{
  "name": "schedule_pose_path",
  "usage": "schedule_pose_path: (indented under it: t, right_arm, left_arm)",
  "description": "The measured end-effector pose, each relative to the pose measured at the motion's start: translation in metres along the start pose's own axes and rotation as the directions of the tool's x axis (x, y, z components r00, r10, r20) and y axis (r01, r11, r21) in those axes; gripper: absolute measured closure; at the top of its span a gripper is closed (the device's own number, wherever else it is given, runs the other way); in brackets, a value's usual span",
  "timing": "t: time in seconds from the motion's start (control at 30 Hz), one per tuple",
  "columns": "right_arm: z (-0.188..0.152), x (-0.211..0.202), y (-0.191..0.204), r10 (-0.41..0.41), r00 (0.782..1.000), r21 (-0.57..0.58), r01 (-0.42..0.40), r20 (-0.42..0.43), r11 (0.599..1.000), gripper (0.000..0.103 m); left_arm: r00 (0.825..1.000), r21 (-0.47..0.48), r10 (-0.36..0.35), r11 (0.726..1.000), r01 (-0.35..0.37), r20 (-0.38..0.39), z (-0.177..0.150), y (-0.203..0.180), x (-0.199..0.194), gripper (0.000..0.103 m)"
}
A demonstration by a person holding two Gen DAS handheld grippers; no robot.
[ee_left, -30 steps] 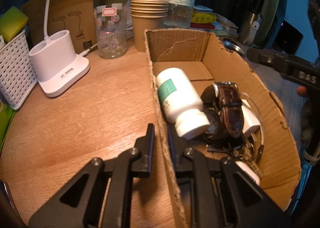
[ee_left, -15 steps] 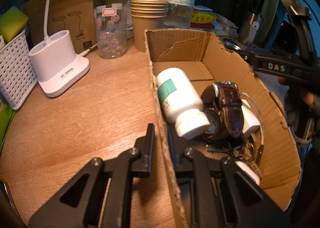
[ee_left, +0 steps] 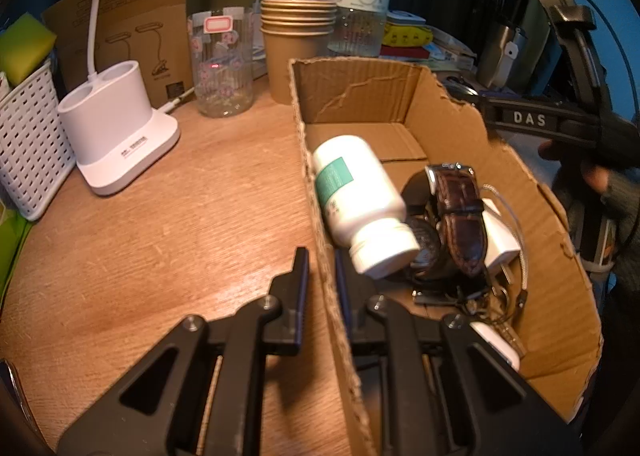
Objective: Organize rigid objects
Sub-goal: 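Close the right tool on the tin can and lift it, then carry the tin can into the box and lower it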
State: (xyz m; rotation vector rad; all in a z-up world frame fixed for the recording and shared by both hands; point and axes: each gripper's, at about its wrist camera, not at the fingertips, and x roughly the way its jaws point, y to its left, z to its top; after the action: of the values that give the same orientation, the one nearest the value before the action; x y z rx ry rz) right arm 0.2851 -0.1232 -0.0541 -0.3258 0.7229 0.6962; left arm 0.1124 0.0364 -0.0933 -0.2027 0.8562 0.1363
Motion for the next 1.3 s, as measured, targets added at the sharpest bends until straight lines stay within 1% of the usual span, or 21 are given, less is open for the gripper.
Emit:
schedule_pose_path:
  t: [0.07, 0.13, 0.17, 0.4, 0.53, 0.73, 1.1, 1.3]
  right_arm:
    - [0.000, 0.001, -0.002, 0.007, 1.000, 0.012, -0.007, 0.004, 1.000, 0.030]
    - [-0.001, 0.001, -0.002, 0.010, 1.000, 0.012, -0.011, 0.007, 1.000, 0.038]
    - [0.000, 0.001, -0.002, 0.010, 1.000, 0.009, -0.010, 0.005, 1.000, 0.045]
    - [0.000, -0.002, 0.001, -0.014, 1.000, 0.006, 0.014, 0.013, 1.000, 0.045]
    - [0.000, -0.011, 0.004, -0.051, 0.998, -0.009, 0.051, 0.035, 0.999, 0.045]
    - [0.000, -0.030, 0.004, -0.071, 0.995, -0.004, 0.071, 0.065, 0.997, 0.045]
    - [0.007, -0.064, 0.021, -0.078, 0.989, -0.042, 0.084, 0.128, 0.996, 0.045]
    - [0.014, -0.087, 0.035, -0.072, 0.981, -0.068, 0.085, 0.183, 0.994, 0.045]
  left_arm:
    - [1.000, 0.000, 0.000, 1.000, 0.000, 0.000, 0.000, 0.000, 0.000, 0.088]
    - [1.000, 0.001, 0.000, 1.000, 0.000, 0.001, 0.000, 0.000, 0.000, 0.088]
    - [1.000, 0.002, -0.001, 1.000, 0.001, 0.001, 0.000, 0.000, 0.000, 0.088]
    - [1.000, 0.002, 0.000, 1.000, 0.000, 0.001, 0.000, -0.001, 0.000, 0.088]
    - [1.000, 0.002, 0.000, 1.000, 0.000, 0.001, 0.000, -0.001, 0.000, 0.088]
    - [1.000, 0.002, 0.000, 1.000, 0.000, 0.001, 0.000, -0.001, 0.000, 0.088]
    - [1.000, 0.003, 0.000, 1.000, 0.000, 0.002, 0.000, -0.001, 0.000, 0.088]
    - [1.000, 0.003, 0.001, 1.000, -0.001, 0.002, 0.000, 0.000, 0.000, 0.088]
